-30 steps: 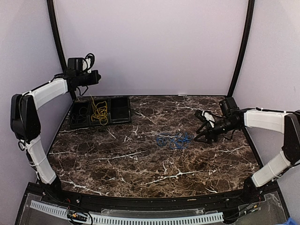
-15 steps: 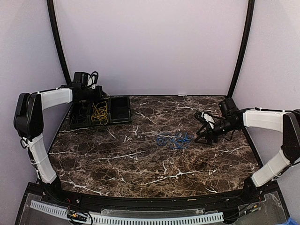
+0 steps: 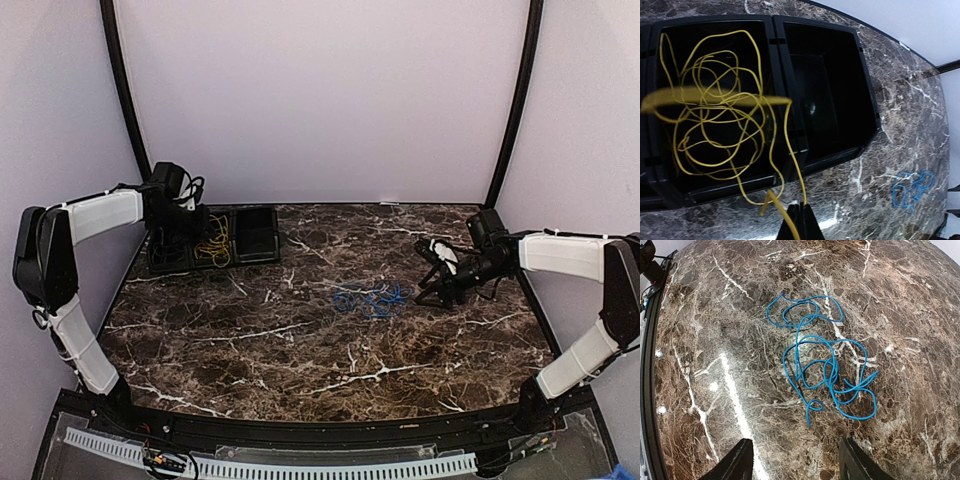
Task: Untangle the cables
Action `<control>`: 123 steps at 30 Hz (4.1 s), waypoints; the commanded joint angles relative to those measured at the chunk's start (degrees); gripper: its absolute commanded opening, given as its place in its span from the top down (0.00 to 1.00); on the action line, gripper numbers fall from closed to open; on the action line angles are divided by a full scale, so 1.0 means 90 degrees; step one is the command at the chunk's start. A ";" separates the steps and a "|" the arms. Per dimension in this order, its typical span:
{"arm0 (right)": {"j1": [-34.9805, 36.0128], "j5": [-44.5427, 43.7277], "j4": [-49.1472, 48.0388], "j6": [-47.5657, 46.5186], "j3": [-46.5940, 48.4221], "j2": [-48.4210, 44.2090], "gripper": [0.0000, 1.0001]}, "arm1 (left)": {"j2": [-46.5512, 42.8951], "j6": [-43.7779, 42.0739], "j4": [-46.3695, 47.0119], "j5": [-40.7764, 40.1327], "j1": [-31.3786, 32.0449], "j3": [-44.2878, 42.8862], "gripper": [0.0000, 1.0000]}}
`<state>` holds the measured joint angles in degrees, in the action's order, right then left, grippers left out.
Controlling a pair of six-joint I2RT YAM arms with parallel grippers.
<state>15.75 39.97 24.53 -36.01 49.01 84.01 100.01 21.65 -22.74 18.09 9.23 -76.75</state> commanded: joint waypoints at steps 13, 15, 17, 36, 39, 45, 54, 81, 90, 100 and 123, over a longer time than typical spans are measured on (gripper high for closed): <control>-0.0002 -0.0108 0.0124 -0.0138 0.0179 -0.0172 0.40 | 0.1385 -0.0921 -0.0649 -0.2403 0.0027 -0.1550 1.00; -0.0003 -0.0123 0.0121 -0.0140 0.0186 -0.0143 0.40 | 0.1408 -0.0944 -0.0413 -0.2391 0.0080 -0.1539 1.00; -0.0003 -0.0124 0.0128 -0.0147 0.0189 -0.0124 0.40 | 0.1458 -0.0945 -0.0281 -0.2279 0.0116 -0.1572 1.00; -0.0002 -0.0124 0.0173 -0.0151 0.0235 0.0033 0.40 | -0.0440 -0.0961 -0.0910 -0.2545 0.0361 -0.1275 0.58; -0.0002 -0.0107 0.0209 -0.0160 0.0266 0.0077 0.40 | -0.0538 -0.1093 -0.0696 -0.2821 0.0361 -0.1044 0.57; -0.0007 -0.0134 0.0178 -0.0150 0.0221 -0.0031 0.40 | -0.0612 -0.1178 -0.0300 -0.2270 0.0510 -0.0629 0.57; 0.0057 -0.0576 -0.0171 0.0224 0.0292 0.0165 0.41 | -0.1053 -0.2353 0.1578 -0.1177 0.2935 0.0518 0.57; 0.1107 -0.2012 -0.0125 0.0562 0.1354 0.1746 0.72 | 0.1151 -0.2436 0.2931 -0.0558 0.4460 0.0359 0.57; 0.1109 -0.1849 0.0158 0.0564 0.1376 0.1335 1.00 | 0.1056 -0.2434 0.2998 -0.0487 0.4473 0.0402 0.57; 0.1109 -0.0794 0.1377 0.0351 0.2179 0.0047 1.00 | 0.0591 -0.2435 0.3810 -0.0327 0.4700 0.0623 0.57; 0.1121 0.0976 0.2629 0.0497 0.4916 -0.0349 1.00 | 0.1795 -0.2249 0.8380 -0.0240 0.5293 0.0327 0.59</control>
<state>25.50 45.43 46.89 -32.01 87.39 82.48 109.56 0.80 43.90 15.25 56.53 -71.64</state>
